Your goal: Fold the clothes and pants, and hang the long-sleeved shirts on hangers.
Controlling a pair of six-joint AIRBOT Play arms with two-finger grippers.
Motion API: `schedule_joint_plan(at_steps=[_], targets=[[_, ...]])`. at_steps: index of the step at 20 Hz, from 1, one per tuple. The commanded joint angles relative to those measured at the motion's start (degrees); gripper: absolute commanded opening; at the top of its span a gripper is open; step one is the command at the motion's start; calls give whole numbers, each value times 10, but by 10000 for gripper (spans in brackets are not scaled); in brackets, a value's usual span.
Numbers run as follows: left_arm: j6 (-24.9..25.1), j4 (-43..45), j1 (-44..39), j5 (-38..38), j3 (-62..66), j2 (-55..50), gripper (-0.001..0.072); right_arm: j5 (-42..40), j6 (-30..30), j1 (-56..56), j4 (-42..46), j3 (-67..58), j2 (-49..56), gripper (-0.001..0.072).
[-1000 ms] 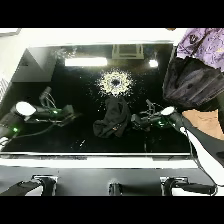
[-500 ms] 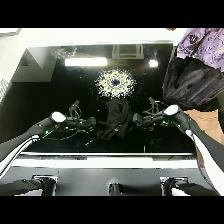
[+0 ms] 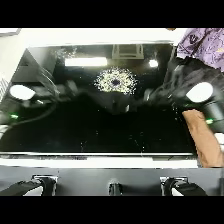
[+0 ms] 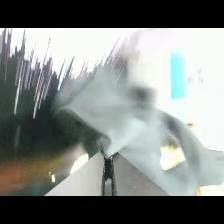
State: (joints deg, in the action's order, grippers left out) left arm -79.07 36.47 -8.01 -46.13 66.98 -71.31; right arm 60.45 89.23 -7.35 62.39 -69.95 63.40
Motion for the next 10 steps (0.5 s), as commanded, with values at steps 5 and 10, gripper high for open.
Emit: schedule_joint_plan(at_steps=[5, 10], targets=[[-42, 33, 163, -80, 258, 178, 16, 100, 33, 0, 200, -404, -76, 31], [-65, 41, 190, -99, 267, 290, 15, 111, 54, 0, 186, -478, -140, 32]])
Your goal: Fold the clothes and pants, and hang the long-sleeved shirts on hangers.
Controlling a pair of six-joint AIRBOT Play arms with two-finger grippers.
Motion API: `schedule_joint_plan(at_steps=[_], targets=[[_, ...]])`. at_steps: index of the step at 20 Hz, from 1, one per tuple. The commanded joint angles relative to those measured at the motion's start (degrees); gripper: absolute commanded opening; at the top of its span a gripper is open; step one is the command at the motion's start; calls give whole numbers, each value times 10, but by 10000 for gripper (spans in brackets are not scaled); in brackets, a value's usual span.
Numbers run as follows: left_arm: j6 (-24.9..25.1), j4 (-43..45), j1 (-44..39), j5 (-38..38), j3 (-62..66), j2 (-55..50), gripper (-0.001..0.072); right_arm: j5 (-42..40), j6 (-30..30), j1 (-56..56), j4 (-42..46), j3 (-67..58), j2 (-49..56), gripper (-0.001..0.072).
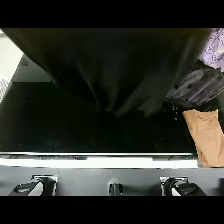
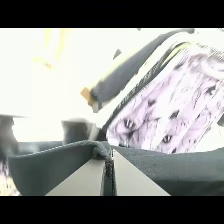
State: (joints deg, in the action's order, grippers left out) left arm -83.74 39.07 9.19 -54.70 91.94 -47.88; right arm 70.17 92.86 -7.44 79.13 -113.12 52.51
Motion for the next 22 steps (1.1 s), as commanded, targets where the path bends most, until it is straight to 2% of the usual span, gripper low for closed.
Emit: schedule_joint_plan(at_steps=[1, 5, 10, 13, 15, 19, 22], targets=[[-24, 16, 18, -19, 16, 63, 16, 16, 29, 0, 17, -46, -32, 32], [-33, 32, 18, -21, 8, 37, 16, -11, 32, 0, 11, -46, 34, 32], [-33, 98, 5, -19, -18, -109, 16, -88, 56, 0, -19, -43, 254, 32], [-33, 168, -20, -8, -20, -241, 16, -154, 49, -1, -164, -43, 407, 32], [-33, 182, -30, 7, -20, -331, 15, -184, 33, -14, -248, -43, 495, 32], [-33, 179, -39, 16, -20, -453, 16, -178, 35, -61, -264, -43, 615, 33], [-33, 176, -48, 16, -20, -497, 16, -155, 40, -85, -264, -43, 653, 47]])
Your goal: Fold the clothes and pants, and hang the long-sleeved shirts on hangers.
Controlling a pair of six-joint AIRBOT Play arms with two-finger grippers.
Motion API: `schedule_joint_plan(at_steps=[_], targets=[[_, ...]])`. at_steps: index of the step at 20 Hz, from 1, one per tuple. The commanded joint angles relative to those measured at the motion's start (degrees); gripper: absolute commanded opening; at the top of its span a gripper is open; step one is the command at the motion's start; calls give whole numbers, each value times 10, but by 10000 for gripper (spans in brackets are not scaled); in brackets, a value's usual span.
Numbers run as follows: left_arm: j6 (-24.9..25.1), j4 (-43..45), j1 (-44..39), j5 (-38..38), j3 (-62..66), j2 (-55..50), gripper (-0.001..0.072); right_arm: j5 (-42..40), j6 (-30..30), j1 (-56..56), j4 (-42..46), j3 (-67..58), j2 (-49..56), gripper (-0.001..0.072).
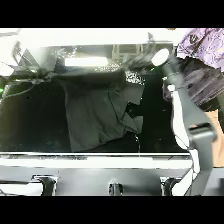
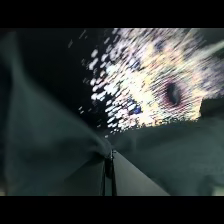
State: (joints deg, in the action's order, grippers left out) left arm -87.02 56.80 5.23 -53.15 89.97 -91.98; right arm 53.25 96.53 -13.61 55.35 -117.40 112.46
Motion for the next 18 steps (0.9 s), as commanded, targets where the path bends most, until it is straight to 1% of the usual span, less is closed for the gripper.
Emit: schedule_joint_plan(at_steps=[1, 3, 4, 5, 6, 7, 9, 10, 11, 12, 14, 15, 17, 18], targets=[[-1, -3, -12, 0, 0, -61, 16, 25, 7, -28, -27, -1, 56, 125], [-1, -4, -15, 0, 0, -62, 17, 59, 10, -21, -32, -1, 50, 213], [-7, -4, -14, -4, 0, -61, 16, 89, 10, -14, -32, -1, 40, 287], [-16, -4, -14, -12, 0, -59, 16, 131, 1, 2, -31, -1, 24, 398], [-17, -4, -13, -21, 0, -59, 16, 183, -23, 22, -25, -1, 2, 429], [-17, -4, -13, -32, 0, -57, 17, 231, -39, 43, 0, -1, -22, 430], [-17, -4, -13, -53, 0, -56, 16, 315, -44, 88, 97, 1, -77, 429], [-17, -4, -13, -61, 0, -55, 16, 338, -56, 109, 136, 15, -106, 430], [-17, -4, -13, -69, 0, -54, 16, 351, -61, 134, 158, 44, -137, 451], [-18, -4, -14, -74, 0, -54, 16, 351, -61, 160, 151, 85, -167, 496], [-18, -4, -14, -75, 0, -54, 16, 334, -64, 202, 129, 216, -229, 498], [-20, -4, -14, -75, 0, -55, 16, 314, -68, 214, 121, 302, -261, 499], [-21, -4, -14, -75, 0, -55, 16, 260, -78, 215, 106, 470, -316, 564], [-21, -4, -14, -75, 0, -55, 16, 226, -87, 211, 68, 551, -336, 564]])
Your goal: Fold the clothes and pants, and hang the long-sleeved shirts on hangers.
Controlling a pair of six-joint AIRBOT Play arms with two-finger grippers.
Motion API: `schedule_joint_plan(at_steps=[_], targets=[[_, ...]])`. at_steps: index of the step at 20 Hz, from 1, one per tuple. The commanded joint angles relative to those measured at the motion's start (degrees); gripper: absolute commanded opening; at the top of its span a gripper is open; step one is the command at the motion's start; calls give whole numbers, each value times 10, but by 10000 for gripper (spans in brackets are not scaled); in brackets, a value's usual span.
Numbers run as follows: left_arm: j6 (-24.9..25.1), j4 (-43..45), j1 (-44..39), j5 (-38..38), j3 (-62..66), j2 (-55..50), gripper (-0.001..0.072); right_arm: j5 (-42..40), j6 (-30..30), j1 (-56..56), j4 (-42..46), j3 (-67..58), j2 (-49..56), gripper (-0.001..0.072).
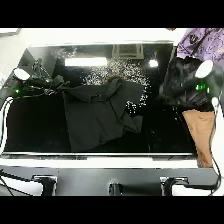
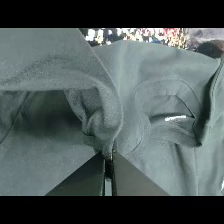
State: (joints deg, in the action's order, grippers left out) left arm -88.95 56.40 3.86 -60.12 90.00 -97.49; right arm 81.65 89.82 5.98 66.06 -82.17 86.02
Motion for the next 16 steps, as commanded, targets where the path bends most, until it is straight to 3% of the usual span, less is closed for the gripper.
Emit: schedule_joint_plan(at_steps=[1, 5, 10, 12, 13, 16], targets=[[-2, 0, 0, -5, 0, 0, 16, -90, -32, 14, -76, 264, -84, 564], [-2, 2, 0, -5, 0, 0, 17, -203, -96, -7, -225, 431, -94, 563], [-2, 2, 0, -5, 0, 0, 17, -344, -101, -83, -293, 454, -94, 555], [-2, 2, 0, -5, 0, 0, 17, -392, -94, -107, -307, 454, -94, 495], [-2, 2, 0, -5, 0, 0, 17, -406, -95, -110, -317, 453, -94, 358], [-2, 2, 0, -9, 0, 0, 17, -400, -101, -104, -325, 426, -95, 35]])
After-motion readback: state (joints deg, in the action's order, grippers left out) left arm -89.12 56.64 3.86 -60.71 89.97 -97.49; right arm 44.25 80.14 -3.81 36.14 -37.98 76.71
